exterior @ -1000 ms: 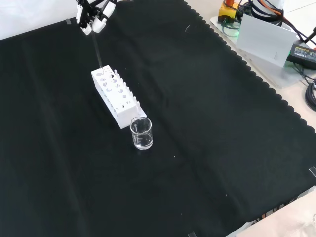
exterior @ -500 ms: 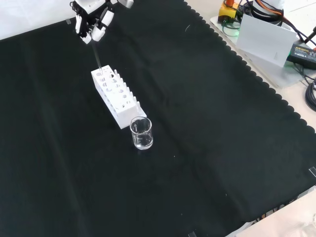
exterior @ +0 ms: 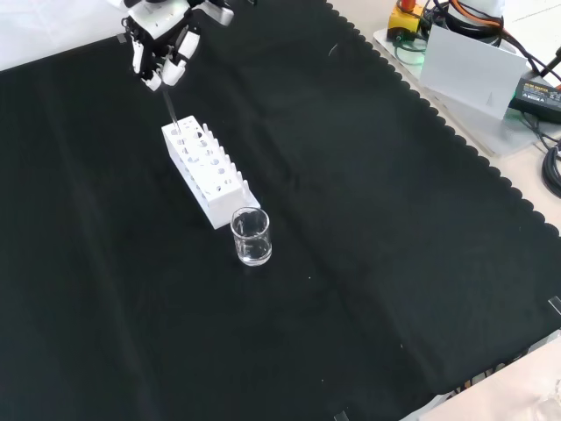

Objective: Put the glass rod back on the white test tube rack.

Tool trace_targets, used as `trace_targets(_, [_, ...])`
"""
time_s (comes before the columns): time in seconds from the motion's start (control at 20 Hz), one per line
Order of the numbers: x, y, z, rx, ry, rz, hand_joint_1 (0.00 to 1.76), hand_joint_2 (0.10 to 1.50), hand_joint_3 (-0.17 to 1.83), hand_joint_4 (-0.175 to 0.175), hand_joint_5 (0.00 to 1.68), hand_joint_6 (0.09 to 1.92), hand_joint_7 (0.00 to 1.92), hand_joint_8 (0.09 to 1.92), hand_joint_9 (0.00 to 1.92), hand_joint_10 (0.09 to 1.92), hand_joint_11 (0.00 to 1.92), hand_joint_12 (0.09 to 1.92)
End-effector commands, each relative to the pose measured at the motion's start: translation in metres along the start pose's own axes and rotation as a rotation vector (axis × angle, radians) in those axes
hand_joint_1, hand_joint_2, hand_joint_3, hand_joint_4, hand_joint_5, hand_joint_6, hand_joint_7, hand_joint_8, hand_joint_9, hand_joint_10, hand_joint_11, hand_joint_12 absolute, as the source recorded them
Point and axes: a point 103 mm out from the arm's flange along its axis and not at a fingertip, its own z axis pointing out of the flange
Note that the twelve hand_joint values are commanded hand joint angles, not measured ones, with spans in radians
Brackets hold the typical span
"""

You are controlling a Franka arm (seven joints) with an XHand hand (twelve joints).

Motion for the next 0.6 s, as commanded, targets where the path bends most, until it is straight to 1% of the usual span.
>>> trace_targets(0.05, [-0.0007,-0.0026,0.0047,0.016,0.006,-0.003,1.19,1.14,-0.17,-0.175,1.1,0.87,1.56,0.71,1.74,0.55,1.69,0.93])
trace_targets(0.2, [0.001,-0.0052,0.0062,0.017,-0.002,-0.002,1.18,1.14,-0.17,-0.175,1.1,0.87,1.56,0.71,1.74,0.55,1.69,0.93])
trace_targets(0.45, [0.0012,-0.008,0.0042,0.006,0.043,0.002,1.18,1.16,-0.17,-0.175,1.07,0.9,1.56,0.72,1.74,0.55,1.71,0.92])
trace_targets(0.6, [0.0022,-0.0091,0.0012,0.005,0.06,-0.002,1.18,1.14,-0.17,-0.175,1.1,0.84,1.55,0.68,1.75,0.5,1.81,0.83])
